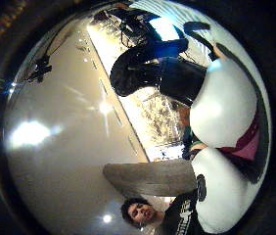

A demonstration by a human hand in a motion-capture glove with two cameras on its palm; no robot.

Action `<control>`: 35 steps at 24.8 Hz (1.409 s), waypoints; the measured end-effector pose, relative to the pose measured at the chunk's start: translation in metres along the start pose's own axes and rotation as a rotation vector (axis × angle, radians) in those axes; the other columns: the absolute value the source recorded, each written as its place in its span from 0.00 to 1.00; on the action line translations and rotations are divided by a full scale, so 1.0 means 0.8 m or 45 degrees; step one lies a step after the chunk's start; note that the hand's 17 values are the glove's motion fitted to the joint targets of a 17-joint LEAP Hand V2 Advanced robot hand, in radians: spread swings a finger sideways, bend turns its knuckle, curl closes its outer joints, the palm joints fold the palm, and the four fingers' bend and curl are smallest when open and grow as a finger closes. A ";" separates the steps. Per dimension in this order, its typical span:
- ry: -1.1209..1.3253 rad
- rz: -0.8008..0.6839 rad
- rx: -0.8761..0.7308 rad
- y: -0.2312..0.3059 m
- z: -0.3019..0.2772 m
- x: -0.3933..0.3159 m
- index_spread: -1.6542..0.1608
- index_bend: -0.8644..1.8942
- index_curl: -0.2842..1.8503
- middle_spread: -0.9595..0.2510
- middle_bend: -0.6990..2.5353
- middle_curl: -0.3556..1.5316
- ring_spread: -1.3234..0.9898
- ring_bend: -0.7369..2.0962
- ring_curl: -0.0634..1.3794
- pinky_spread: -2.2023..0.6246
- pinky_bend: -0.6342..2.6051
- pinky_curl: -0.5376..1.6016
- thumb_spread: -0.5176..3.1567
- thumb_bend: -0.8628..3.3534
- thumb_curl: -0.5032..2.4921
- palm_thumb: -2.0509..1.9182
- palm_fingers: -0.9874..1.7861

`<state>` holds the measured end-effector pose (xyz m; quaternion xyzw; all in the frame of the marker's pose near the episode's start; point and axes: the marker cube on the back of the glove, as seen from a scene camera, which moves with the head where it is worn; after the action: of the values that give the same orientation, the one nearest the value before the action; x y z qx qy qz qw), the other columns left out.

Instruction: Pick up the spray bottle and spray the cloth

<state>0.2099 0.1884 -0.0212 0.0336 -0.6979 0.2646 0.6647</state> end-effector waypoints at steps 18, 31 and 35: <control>-0.022 0.130 0.027 0.003 0.004 0.000 0.83 0.35 0.24 0.74 0.32 0.46 0.54 0.50 0.35 0.73 0.37 0.44 0.34 0.20 0.36 0.77 0.76; -0.023 0.139 0.011 0.004 0.007 0.003 0.84 0.34 0.23 0.74 0.32 0.47 0.54 0.50 0.35 0.72 0.37 0.44 0.35 0.20 0.36 0.76 0.76; -0.042 0.137 0.025 0.005 0.008 0.002 0.84 0.34 0.23 0.74 0.32 0.47 0.54 0.50 0.35 0.72 0.38 0.44 0.35 0.20 0.36 0.77 0.76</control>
<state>0.2024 0.1897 -0.0210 0.0068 -0.7068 0.3063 0.6376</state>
